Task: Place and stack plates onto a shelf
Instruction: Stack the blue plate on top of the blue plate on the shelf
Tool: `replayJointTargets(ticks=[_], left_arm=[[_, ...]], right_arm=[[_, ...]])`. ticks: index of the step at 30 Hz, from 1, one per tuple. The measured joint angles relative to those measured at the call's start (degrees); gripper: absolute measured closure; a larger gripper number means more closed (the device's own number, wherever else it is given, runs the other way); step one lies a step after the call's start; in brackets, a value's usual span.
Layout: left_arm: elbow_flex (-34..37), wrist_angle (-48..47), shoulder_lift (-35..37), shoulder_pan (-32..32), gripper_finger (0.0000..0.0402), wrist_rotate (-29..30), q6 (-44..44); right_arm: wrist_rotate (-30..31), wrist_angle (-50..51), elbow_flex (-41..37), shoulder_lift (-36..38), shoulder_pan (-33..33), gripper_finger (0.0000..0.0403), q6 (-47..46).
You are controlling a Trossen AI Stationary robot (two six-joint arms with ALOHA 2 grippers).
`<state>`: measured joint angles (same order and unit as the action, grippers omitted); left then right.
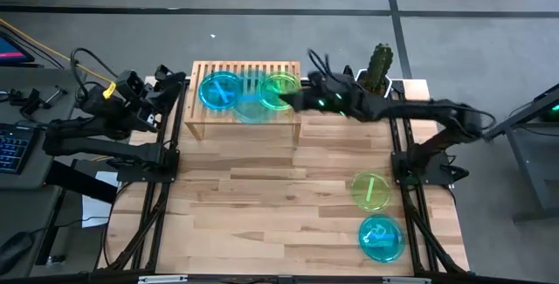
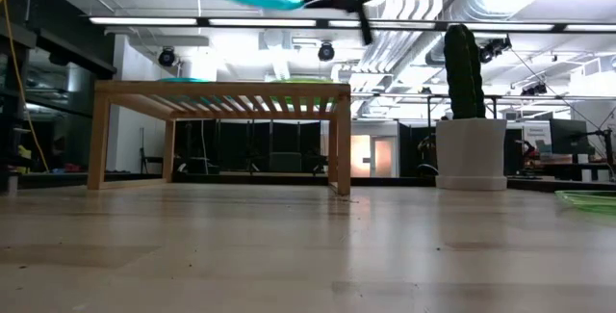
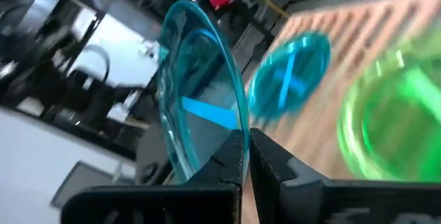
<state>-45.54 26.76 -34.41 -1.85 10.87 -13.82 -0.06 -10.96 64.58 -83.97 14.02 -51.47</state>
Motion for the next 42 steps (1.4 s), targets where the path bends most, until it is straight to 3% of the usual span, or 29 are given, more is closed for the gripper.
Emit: replayJointTargets(ticks=[11,18,33,37,42], left_arm=[[0.00,0.14,-0.18,0.00,0.0245,-0.02,-1.03],[0.00,0.06,-0.18,0.00,0.0245,-0.87,-1.07],[0.00,0.04,-0.18,0.00,0.0245,-3.02,-2.05],[0.00,0.04,-0.18,0.00,0.0245,-3.02,-2.05],[0.00,0.02,-0.18,0.00,0.0245,-3.02,-2.04]], right_arm=[[-3.60,12.31,32.59,-27.75,6.20,0.0403,2.32],[-3.65,16.87,47.10,-39.75,6.23,0.0403,-0.57],[-1.22,21.55,49.66,-42.26,6.99,0.0397,1.63],[-1.73,22.86,49.66,-42.26,7.34,0.0359,3.32],[-2.70,22.77,49.66,-42.24,7.39,0.0277,3.16]])
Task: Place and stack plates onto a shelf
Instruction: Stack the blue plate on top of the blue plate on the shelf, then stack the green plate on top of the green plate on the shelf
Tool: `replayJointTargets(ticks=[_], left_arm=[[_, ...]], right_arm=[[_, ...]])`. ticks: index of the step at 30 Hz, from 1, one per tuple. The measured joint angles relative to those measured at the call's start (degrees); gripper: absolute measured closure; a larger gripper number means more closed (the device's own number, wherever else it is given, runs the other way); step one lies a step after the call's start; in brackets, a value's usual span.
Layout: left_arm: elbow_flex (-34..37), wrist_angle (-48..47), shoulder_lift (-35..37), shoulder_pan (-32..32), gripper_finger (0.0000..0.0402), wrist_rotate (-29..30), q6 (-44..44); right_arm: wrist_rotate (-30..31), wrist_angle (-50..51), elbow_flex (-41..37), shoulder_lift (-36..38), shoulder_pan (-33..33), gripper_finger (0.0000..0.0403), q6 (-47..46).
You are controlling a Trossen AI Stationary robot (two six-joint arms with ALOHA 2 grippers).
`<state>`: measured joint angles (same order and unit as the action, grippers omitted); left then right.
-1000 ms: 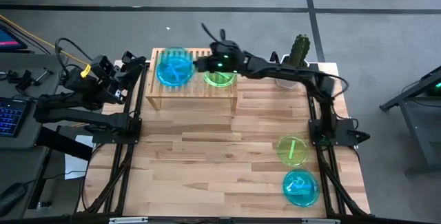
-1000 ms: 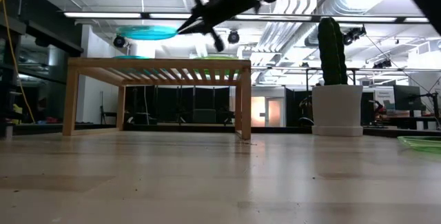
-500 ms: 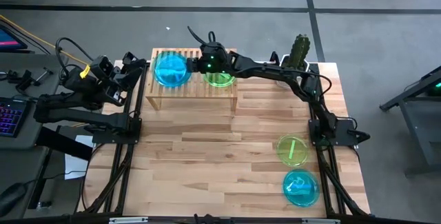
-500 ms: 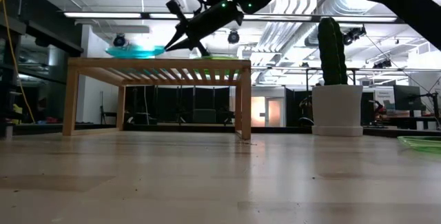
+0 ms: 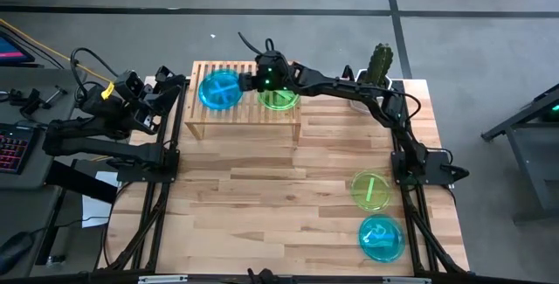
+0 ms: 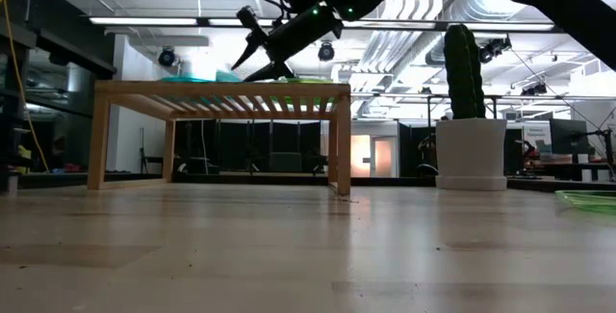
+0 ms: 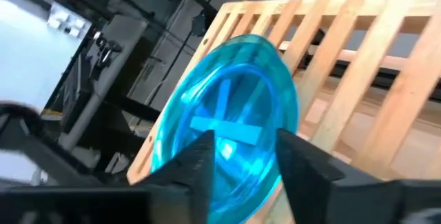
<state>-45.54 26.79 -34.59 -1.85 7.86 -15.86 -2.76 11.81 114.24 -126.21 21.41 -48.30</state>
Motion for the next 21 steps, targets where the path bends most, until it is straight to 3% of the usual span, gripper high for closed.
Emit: replayJointTargets(ticks=[5,9,17,21], left_arm=[[0.02,-0.02,0.00,0.00,0.0245,0.00,-0.02],[0.02,-0.20,0.00,0.02,0.0245,0.02,-0.02],[0.02,-6.19,0.00,0.02,0.0245,0.02,-0.40],[0.02,-10.78,-0.48,0.00,0.0245,0.34,-0.44]], right_arm=[[-2.88,0.86,-0.02,1.41,0.89,0.0205,3.67],[-5.37,5.85,-0.02,4.21,2.65,0.0175,8.44],[-7.79,27.43,-0.84,15.54,-1.53,0.0171,32.47],[-6.71,30.76,-11.85,24.59,-5.73,0.0171,35.65]])
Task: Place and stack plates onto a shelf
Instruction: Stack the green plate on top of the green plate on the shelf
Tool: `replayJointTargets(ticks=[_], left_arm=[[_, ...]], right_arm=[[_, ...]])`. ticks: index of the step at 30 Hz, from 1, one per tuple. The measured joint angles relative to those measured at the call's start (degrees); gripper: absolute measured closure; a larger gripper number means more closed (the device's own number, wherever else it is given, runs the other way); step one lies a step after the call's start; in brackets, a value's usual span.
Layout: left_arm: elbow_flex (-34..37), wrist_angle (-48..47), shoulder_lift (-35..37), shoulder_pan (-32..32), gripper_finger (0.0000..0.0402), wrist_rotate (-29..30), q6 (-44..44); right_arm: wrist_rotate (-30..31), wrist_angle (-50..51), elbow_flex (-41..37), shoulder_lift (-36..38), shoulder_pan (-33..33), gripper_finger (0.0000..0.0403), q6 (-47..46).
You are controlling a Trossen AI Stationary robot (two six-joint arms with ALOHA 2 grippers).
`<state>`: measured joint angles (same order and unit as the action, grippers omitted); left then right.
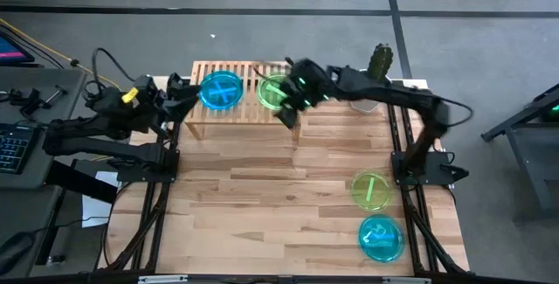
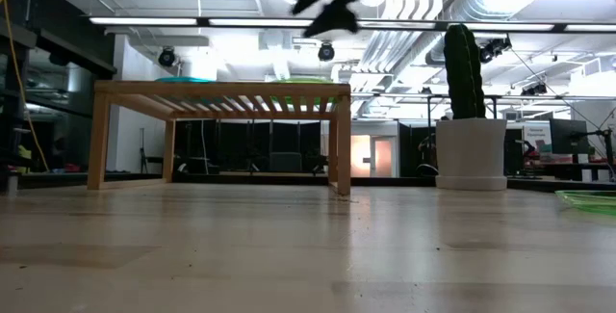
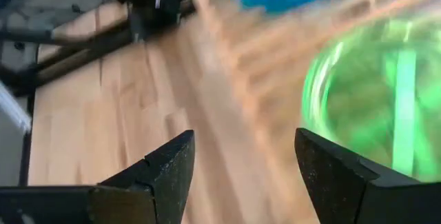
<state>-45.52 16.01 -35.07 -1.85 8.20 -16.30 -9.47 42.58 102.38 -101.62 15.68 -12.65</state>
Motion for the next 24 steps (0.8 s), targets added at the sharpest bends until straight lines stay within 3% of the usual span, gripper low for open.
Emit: replayJointTargets(ticks=[6,10,13,16,20,24], left_arm=[[0.02,-2.93,-2.07,0.02,0.0245,-0.04,-1.22],[0.02,-2.34,-3.78,0.00,0.0245,0.43,-1.13],[0.02,-2.14,-4.96,0.00,0.0245,2.02,-1.13],[0.02,-1.45,-5.88,0.00,0.0245,2.48,-1.16],[0.02,-1.15,-6.59,0.00,0.0245,2.48,-2.54],[0.02,-1.11,-6.77,0.00,0.0245,2.47,-4.18]], right_arm=[[5.10,-12.28,-26.44,20.55,-9.66,0.0171,-11.94],[14.26,-18.02,-38.24,31.94,-17.56,0.0172,-22.43],[21.35,-17.46,-42.77,37.15,-21.55,0.0172,-28.20],[23.62,-15.27,-44.33,40.03,-23.63,0.0172,-32.24],[23.11,-5.93,-44.04,40.82,-24.51,0.0172,-39.08],[17.05,6.30,-45.07,40.40,-25.64,0.0172,-48.72]])
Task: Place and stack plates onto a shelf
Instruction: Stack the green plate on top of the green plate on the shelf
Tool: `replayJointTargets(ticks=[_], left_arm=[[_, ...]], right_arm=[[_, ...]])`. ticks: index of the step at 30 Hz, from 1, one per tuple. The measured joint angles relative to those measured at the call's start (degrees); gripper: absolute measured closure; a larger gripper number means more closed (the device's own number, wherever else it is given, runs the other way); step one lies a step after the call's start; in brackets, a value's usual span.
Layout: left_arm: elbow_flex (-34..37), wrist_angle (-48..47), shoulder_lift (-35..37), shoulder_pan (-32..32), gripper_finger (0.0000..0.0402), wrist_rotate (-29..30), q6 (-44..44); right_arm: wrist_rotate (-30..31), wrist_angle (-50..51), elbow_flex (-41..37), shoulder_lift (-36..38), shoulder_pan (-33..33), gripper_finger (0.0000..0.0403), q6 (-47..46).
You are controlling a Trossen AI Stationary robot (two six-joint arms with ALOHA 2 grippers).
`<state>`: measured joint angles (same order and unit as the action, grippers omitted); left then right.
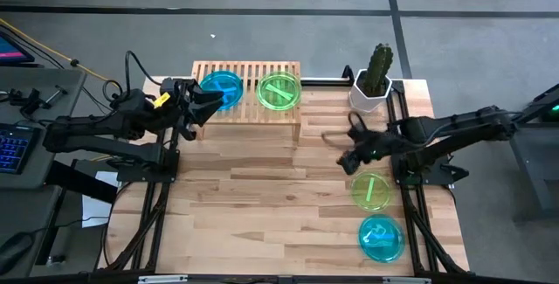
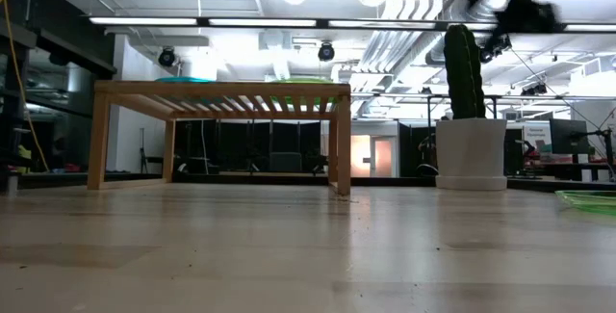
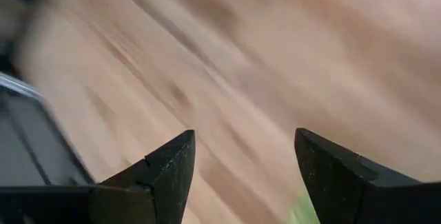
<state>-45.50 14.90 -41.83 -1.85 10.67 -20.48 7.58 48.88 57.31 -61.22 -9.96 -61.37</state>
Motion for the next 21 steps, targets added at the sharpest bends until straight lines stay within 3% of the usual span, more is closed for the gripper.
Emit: replayJointTargets(ticks=[4,12,21], left_arm=[[0.00,0.00,0.05,0.00,0.0245,0.01,-0.32],[-0.01,-0.02,0.05,0.00,0.0245,0.01,0.03],[0.00,-0.02,0.05,0.00,0.0245,0.01,0.09]], right_arm=[[-9.08,6.75,-5.07,-1.07,-3.18,0.0172,-9.85],[-24.06,5.51,-20.55,-2.13,-15.94,0.0172,-29.35],[-23.94,8.59,-23.25,-2.11,-24.90,0.0172,-48.27]])
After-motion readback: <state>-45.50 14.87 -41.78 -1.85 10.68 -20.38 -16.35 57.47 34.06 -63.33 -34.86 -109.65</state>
